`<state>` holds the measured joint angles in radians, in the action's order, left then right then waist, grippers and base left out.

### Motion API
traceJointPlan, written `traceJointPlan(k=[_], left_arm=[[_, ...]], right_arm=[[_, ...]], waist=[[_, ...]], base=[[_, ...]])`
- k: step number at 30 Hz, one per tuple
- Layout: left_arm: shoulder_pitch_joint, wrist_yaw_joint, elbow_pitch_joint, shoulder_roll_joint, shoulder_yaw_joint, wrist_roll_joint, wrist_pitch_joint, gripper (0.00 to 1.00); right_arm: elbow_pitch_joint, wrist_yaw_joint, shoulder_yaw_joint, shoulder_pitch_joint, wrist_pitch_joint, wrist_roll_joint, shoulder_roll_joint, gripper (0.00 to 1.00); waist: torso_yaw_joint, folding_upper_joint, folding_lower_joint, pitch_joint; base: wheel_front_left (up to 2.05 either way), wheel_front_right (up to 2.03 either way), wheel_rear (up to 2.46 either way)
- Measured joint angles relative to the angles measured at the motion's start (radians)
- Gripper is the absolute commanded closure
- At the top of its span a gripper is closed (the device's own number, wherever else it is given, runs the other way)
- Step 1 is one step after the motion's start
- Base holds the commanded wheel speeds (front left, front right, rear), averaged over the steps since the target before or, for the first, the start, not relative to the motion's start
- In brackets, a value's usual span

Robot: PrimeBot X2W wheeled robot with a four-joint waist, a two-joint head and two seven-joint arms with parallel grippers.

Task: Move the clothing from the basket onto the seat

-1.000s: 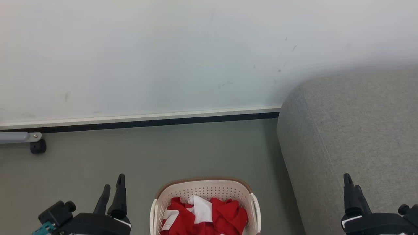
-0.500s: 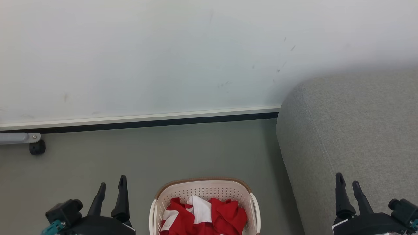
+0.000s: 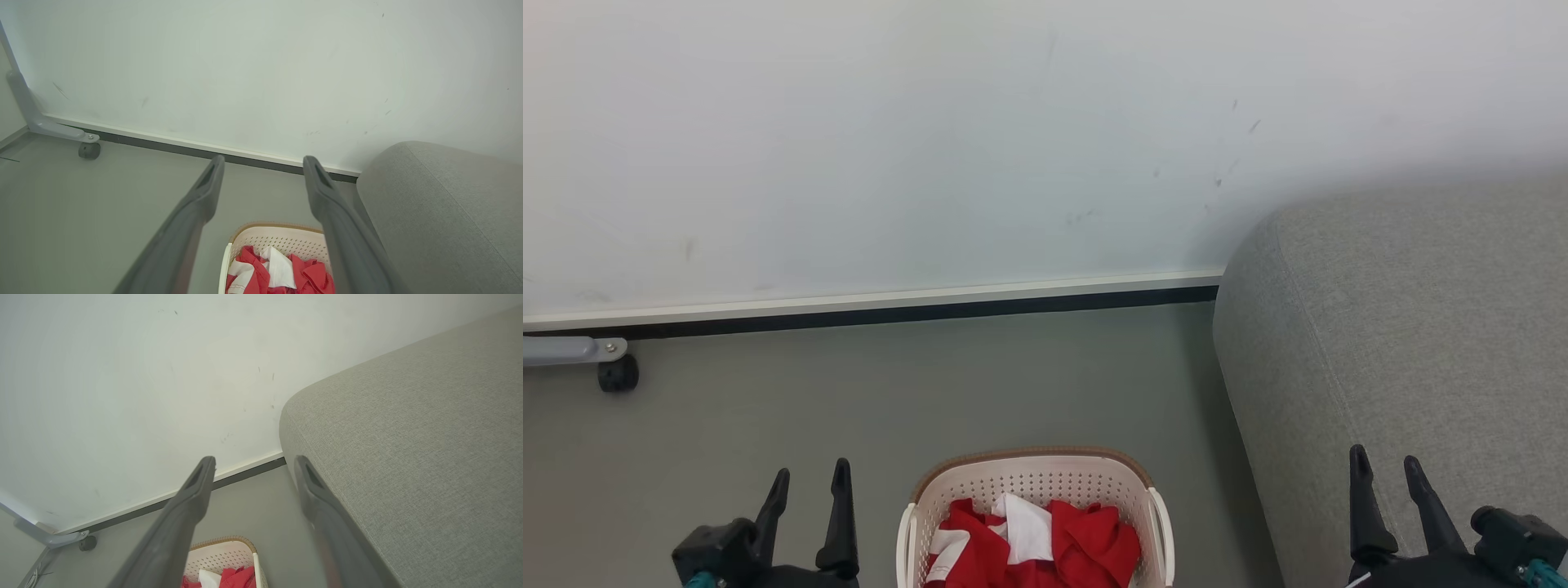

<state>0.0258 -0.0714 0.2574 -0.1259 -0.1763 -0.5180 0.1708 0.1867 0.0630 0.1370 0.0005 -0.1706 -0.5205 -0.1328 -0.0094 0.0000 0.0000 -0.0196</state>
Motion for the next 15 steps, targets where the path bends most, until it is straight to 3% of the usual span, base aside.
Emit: traceJointPlan(k=[15], left_arm=[[-0.015,-0.034,-0.01,-0.002,-0.022,0.196,0.058,0.0]], right_arm=[[-0.02,0.034,0.04,0.032,-0.059,0.203,-0.014,0.0]], waist=[[0.001,0.0,0.0,-0.009]], base=[[0.0,0.0,0.0]])
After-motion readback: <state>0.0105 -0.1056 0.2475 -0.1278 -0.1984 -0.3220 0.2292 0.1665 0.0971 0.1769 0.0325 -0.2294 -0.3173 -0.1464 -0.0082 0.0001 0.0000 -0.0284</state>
